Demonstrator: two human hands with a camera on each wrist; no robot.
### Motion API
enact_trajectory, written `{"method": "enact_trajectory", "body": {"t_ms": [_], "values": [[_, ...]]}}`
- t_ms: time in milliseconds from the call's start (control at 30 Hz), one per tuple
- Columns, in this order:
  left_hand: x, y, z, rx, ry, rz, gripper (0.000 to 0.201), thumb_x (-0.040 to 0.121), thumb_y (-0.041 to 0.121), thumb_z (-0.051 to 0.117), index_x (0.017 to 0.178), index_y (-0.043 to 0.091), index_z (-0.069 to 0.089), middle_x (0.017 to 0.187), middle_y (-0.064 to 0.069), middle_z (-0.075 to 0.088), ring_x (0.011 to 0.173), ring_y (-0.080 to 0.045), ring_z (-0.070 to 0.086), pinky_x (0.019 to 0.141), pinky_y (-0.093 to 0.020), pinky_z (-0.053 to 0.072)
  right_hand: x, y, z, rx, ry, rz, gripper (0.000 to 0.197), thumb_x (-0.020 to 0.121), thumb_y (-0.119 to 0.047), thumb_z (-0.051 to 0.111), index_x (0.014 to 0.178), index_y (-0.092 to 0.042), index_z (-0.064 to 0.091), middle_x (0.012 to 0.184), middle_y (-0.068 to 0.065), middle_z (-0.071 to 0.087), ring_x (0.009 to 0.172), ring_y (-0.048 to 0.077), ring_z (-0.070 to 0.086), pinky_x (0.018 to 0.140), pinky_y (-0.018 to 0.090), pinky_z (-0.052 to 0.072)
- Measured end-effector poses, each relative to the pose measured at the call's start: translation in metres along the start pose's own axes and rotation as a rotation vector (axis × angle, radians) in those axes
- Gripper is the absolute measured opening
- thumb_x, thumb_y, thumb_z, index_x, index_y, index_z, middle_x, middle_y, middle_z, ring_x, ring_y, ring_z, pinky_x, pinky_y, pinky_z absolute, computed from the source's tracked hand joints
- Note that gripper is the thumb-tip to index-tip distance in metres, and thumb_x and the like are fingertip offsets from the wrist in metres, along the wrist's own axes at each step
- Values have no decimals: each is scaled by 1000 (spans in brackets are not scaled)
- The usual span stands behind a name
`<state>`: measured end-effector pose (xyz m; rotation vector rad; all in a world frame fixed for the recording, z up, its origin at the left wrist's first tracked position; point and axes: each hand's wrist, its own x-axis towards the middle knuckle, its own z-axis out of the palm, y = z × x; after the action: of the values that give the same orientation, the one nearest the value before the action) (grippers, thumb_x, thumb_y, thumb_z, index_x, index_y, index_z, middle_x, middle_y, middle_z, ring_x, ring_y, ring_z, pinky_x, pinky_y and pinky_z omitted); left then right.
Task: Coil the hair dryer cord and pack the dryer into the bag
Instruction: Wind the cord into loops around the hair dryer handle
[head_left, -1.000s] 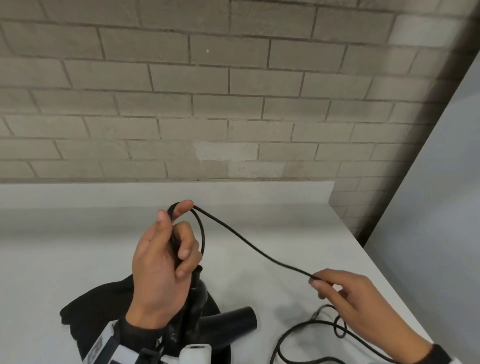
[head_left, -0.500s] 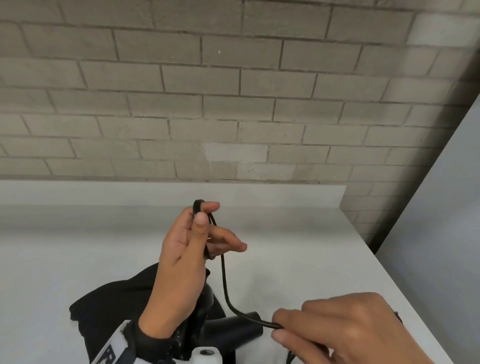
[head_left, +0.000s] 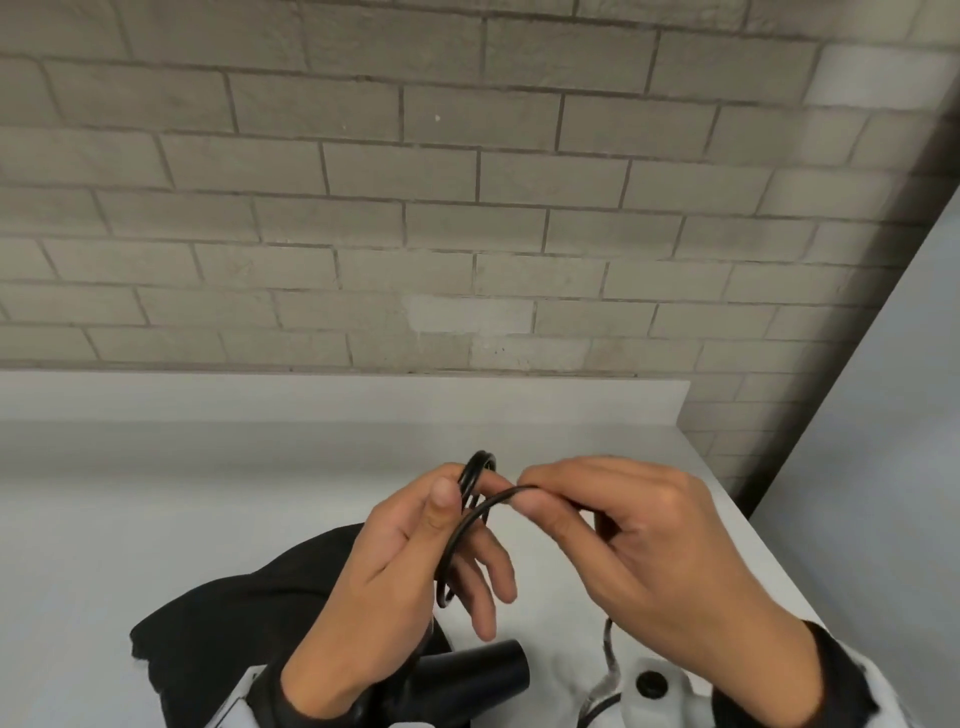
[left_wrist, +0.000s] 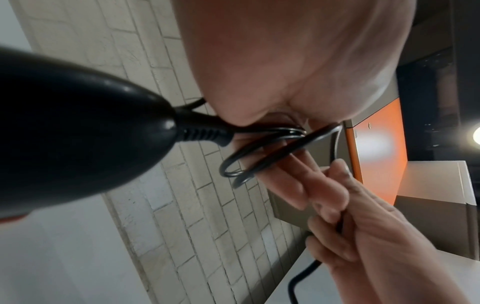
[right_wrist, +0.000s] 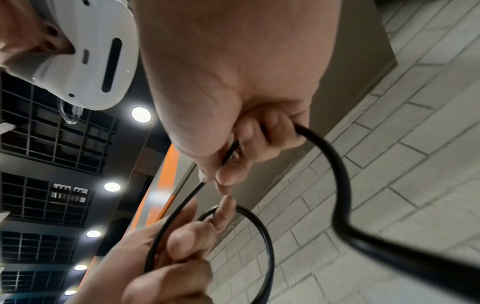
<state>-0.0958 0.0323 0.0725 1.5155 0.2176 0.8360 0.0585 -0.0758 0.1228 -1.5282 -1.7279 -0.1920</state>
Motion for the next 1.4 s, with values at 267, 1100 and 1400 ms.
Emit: {"method": "enact_trajectory", "body": {"t_ms": [267,1100,1400], "values": [[0,-2,-4,-39,-90,2,47,89,65,52,80,19,56,52,-12,65,32,-13,50,42,-21,41,9,10,26,81,133,162,20,96,-43,51,87,-31,65,63,-24,53,54,3,50,53,14,35],[2,-7,-9,-550,65,-85,38,78,47,78,84,12,63,45,4,38,29,-3,29,38,-20,39,7,35,71,616,-222,368,22,97,-35,52,92,-18,64,75,3,68,50,5,45,51,21,39],[9,-6,-13,-587,281,-35,35,86,47,70,89,13,63,47,6,35,29,-2,28,36,-16,35,-55,76,56,355,-528,414,20,89,-48,56,85,-29,62,54,-10,57,51,3,50,58,20,42]]}}
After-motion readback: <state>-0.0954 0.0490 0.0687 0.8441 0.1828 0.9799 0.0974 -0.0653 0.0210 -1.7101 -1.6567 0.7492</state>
